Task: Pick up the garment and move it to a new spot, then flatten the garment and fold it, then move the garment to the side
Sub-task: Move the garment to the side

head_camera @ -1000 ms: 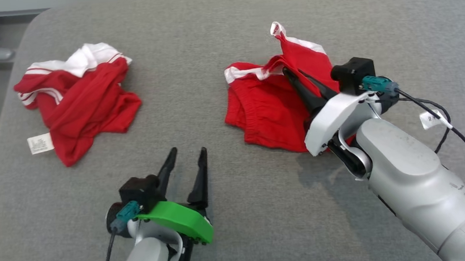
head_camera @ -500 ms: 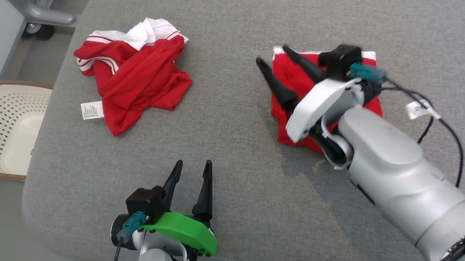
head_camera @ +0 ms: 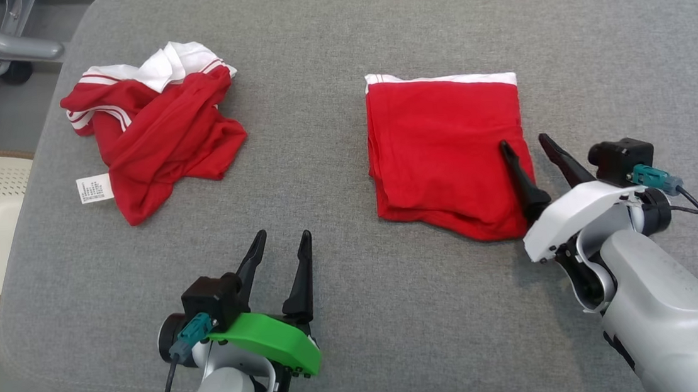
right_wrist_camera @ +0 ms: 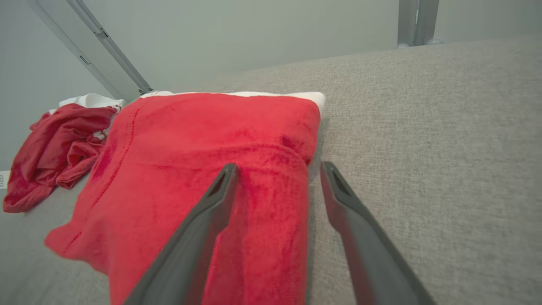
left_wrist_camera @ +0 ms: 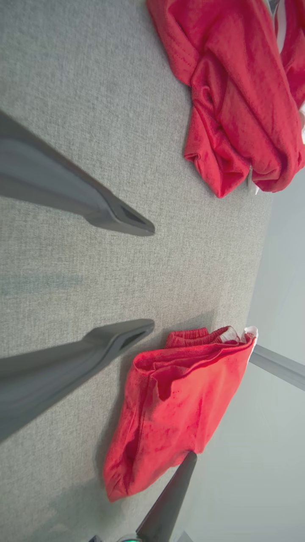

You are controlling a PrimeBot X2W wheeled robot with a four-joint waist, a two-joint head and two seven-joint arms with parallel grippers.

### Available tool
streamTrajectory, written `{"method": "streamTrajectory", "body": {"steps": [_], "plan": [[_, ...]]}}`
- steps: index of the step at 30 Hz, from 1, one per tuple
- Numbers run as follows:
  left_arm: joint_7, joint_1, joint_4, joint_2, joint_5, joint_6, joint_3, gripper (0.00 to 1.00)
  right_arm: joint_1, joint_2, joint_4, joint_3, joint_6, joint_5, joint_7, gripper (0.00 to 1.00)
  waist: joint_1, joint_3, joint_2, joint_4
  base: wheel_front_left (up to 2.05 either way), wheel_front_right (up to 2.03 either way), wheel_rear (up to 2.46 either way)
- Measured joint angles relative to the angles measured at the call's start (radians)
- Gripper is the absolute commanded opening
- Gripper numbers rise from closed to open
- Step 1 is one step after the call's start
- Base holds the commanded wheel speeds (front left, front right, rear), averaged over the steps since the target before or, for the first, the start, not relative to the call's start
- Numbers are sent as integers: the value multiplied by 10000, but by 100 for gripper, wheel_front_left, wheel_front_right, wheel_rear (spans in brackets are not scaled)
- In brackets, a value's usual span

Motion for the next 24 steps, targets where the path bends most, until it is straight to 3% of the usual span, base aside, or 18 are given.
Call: {"method": "streamTrajectory", "body": {"steps": [9, 11, 18, 24], "plan": [[0, -22, -146, 4, 25, -2, -113, 100, -211, 265, 1260, 176, -2, 491, -17, 100, 0, 104, 0, 408, 0, 0, 0], [0, -26, -203, 4, 146, -2, -84, 100, -347, 251, 1369, 263, -2, 546, -27, 0, 0, 113, 0, 427, 0, 0, 0], [0, -25, -244, 4, 587, -46, 81, 100, -404, 230, 1214, 94, 2, 213, -13, 0, 0, -51, 0, 78, 0, 0, 0], [0, -27, -259, 2, 911, -134, 157, 100, -241, 320, 1221, -207, 2, -63, -13, 0, 0, -295, 0, -722, 0, 0, 0]]}}
